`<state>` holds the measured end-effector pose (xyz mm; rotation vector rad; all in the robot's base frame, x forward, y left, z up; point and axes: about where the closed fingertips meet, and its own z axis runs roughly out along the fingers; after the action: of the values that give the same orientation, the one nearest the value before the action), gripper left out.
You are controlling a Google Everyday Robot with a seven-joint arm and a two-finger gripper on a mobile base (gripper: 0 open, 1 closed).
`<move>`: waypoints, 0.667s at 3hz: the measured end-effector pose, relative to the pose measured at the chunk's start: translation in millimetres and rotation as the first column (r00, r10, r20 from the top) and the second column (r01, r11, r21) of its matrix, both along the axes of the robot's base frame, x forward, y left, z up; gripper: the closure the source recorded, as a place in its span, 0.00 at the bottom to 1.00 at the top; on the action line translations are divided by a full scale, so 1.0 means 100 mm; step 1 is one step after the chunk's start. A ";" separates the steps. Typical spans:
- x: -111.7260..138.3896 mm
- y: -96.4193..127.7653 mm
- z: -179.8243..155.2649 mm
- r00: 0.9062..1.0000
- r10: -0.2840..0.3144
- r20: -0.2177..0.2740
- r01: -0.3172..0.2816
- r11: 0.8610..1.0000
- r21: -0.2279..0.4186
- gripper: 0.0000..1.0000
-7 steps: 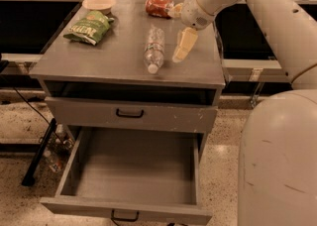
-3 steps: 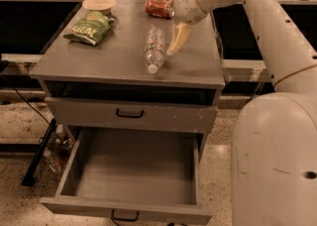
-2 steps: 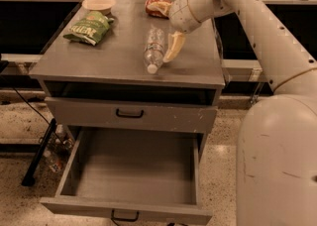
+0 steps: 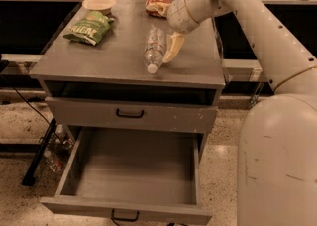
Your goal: Place water bottle into middle drawer
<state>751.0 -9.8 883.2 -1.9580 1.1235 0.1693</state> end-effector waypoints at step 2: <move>-0.01 0.03 -0.04 0.998 0.010 0.059 -0.008 1.000 -0.029 0.00</move>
Offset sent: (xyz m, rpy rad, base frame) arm -0.0052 0.0002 -0.0024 -0.0334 -0.1110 0.0090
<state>749.7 -6.5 879.3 -1.9808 1.0847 0.1002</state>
